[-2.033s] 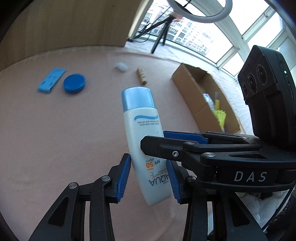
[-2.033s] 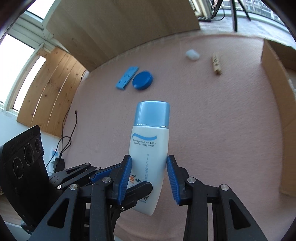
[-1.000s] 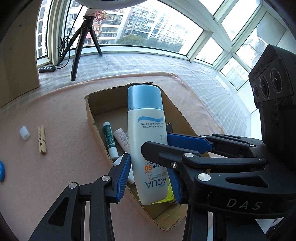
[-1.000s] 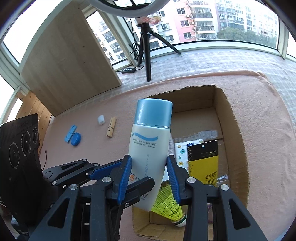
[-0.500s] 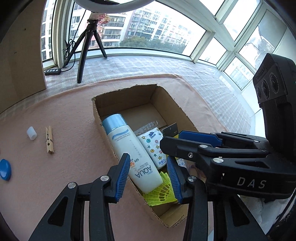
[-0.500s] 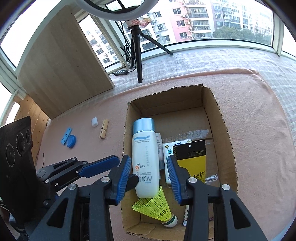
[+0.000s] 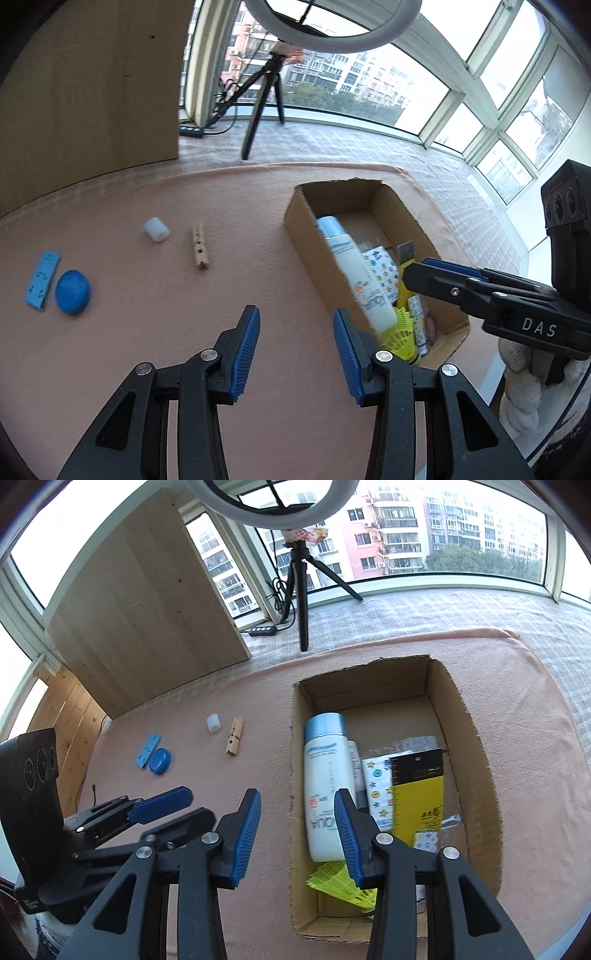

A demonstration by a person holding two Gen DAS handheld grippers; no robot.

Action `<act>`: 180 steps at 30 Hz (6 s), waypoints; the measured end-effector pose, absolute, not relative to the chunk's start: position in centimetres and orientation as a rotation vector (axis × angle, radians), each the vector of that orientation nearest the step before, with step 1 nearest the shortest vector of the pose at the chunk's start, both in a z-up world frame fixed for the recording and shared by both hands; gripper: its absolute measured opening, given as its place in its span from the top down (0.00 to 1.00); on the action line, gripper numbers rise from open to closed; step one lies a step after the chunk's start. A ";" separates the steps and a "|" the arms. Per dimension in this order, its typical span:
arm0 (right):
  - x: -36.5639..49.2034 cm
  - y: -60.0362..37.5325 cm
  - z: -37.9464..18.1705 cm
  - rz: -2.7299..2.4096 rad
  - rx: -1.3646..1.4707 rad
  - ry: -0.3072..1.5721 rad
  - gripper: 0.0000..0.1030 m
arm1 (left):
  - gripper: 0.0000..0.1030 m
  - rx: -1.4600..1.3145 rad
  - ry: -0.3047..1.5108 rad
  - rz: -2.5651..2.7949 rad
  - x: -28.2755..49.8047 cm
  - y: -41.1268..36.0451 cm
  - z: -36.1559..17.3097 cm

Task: Organize objects
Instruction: 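Grasp the small white cube with the left gripper while the right gripper grasps the wooden clothespin, then carry the cube with the left gripper into the box while the right gripper drops the clothespin there, then move the left gripper to the blue phone stand while the right gripper approaches the blue round lid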

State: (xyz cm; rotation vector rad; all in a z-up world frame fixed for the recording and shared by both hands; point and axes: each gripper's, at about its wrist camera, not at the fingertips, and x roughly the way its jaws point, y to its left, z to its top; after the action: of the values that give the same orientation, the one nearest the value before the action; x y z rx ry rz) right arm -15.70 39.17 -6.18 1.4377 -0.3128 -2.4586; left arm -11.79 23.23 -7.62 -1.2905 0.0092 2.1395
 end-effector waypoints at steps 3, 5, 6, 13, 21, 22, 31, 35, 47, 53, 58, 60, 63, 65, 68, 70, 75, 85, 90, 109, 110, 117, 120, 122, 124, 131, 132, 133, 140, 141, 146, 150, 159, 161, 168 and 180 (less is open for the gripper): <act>-15.3 37.4 -6.0 -2.456 1.422 -0.281 0.63 | 0.57 -1.315 -0.019 2.182 -12.6 19.6 -7.9; -15.0 36.2 -5.9 -2.459 1.412 -0.257 0.63 | 0.57 -1.331 -0.020 2.228 -13.2 17.2 -8.2; -15.0 35.5 -5.8 -2.455 1.409 -0.248 0.63 | 0.57 -1.338 -0.018 2.242 -13.5 16.3 -8.4; -15.7 30.9 -6.3 -2.430 1.399 -0.199 0.63 | 0.57 -1.371 -0.026 2.279 -16.3 12.1 -9.2; -17.7 26.5 -8.0 -2.421 1.416 -0.181 0.64 | 0.57 -1.390 -0.022 2.265 -21.5 13.3 -10.3; -17.9 26.1 -8.3 -2.419 1.423 -0.181 0.64 | 0.57 -1.399 -0.027 2.253 -22.4 13.7 -10.6; -20.0 25.0 -10.9 -2.415 1.500 -0.169 0.64 | 0.57 -1.510 -0.083 2.177 -28.1 16.9 -14.3; -20.8 24.4 -11.8 -2.415 1.519 -0.158 0.64 | 0.57 -1.556 -0.152 2.162 -30.4 18.1 -15.7; -22.4 24.2 -13.1 -2.426 1.558 -0.145 0.64 | 0.58 -1.603 -0.037 2.177 -32.8 21.2 -17.7; -22.7 24.1 -13.7 -2.436 1.575 -0.153 0.64 | 0.76 -1.574 0.075 2.207 -32.3 21.9 -17.7; -23.2 24.0 -14.3 -2.443 1.606 -0.132 0.64 | 0.82 -1.547 0.106 2.208 -31.7 21.5 -17.5; -23.4 23.7 -14.6 -2.441 1.615 -0.121 0.64 | 0.85 -1.543 0.106 2.205 -31.6 21.3 -17.5; -24.1 23.2 -15.1 -2.436 1.625 -0.101 0.64 | 0.87 -1.546 0.080 2.197 -31.7 20.9 -17.4; -24.6 22.8 -15.4 -2.438 1.629 -0.090 0.66 | 0.88 -1.543 0.064 2.191 -31.7 20.7 -17.4; -25.3 22.3 -15.6 -2.441 1.623 -0.084 0.69 | 0.91 -1.545 0.031 2.184 -31.6 20.3 -17.2; -25.9 22.0 -15.8 -2.448 1.619 -0.065 0.72 | 0.92 -1.547 0.007 2.178 -31.8 20.3 -17.2; -27.1 21.6 -16.4 -2.466 1.625 -0.023 0.88 | 0.93 -1.548 -0.043 2.167 -32.1 20.2 -17.0; -27.0 22.8 -15.7 -2.467 1.600 -0.112 0.89 | 0.94 -1.532 -0.138 2.189 -32.2 18.0 -15.3; -25.6 23.6 -13.3 -2.463 1.537 -0.171 0.89 | 0.94 -1.496 -0.164 2.209 -31.5 16.6 -13.5; -16.0 36.3 -5.6 -2.669 1.383 -0.125 0.89 | 0.94 -1.265 0.013 2.171 -23.4 26.5 -6.3; -15.6 37.3 -5.7 -2.678 1.393 -0.140 0.89 | 0.94 -1.258 0.026 2.158 -23.0 27.7 -6.2; -13.7 42.8 -6.3 -2.720 1.457 -0.224 0.89 | 0.94 -1.237 0.098 2.085 -20.9 34.8 -6.3; -13.0 43.8 -6.6 -2.729 1.464 -0.240 0.89 | 0.94 -1.237 0.115 2.066 -20.2 36.9 -6.3; -12.5 44.4 -6.8 -2.731 1.470 -0.249 0.89 | 0.94 -1.238 0.126 2.057 -19.9 38.1 -6.4; -12.4 44.7 -6.9 -2.730 1.475 -0.257 0.89 | 0.94 -1.243 0.131 2.050 -19.5 38.8 -6.5; -12.0 45.4 -7.2 -2.721 1.481 -0.256 0.89 | 0.88 -1.246 0.161 2.038 -18.8 40.7 -6.9; -11.9 45.4 -7.1 -2.723 1.481 -0.255 0.89 | 0.80 -1.239 0.163 2.041 -18.7 40.7 -6.8; -11.8 45.4 -7.0 -2.725 1.478 -0.252 0.89 | 0.79 -1.235 0.158 2.039 -18.6 40.7 -6.7; -11.6 45.4 -6.7 -2.724 1.447 -0.277 0.66 | 0.70 -1.222 0.178 2.060 -18.2 39.6 -5.8; -11.6 45.2 -6.7 -2.722 1.447 -0.276 0.66 | 0.70 -1.218 0.182 2.065 -18.2 39.3 -5.7; -11.8 43.9 -6.9 -2.695 1.451 -0.266 0.66 | 0.70 -1.226 0.184 2.084 -18.1 37.1 -5.6; -11.8 42.4 -7.0 -2.667 1.451 -0.267 0.65 | 0.70 -1.239 0.172 2.117 -18.3 33.8 -5.7; -12.2 36.8 -6.8 -2.588 1.424 -0.225 0.65 | 0.70 -1.303 0.114 2.218 -19.2 24.4 -6.9; -12.3 35.6 -6.8 -2.570 1.421 -0.217 0.65 | 0.70 -1.324 0.103 2.244 -19.4 22.0 -7.4; -13.2 30.9 -6.9 -2.502 1.407 -0.178 0.65 | 0.70 -1.394 0.066 2.301 -19.8 14.1 -9.5; -14.9 21.5 -8.4 -2.402 1.412 -0.046 0.55 | 0.65 -1.507 0.062 2.363 -22.6 3.7 -13.1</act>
State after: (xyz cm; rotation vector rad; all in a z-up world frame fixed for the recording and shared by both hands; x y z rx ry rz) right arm -14.92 21.48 -8.43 1.4117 -0.0458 -2.4023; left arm -22.62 3.69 -13.09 -1.5069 0.0621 2.3630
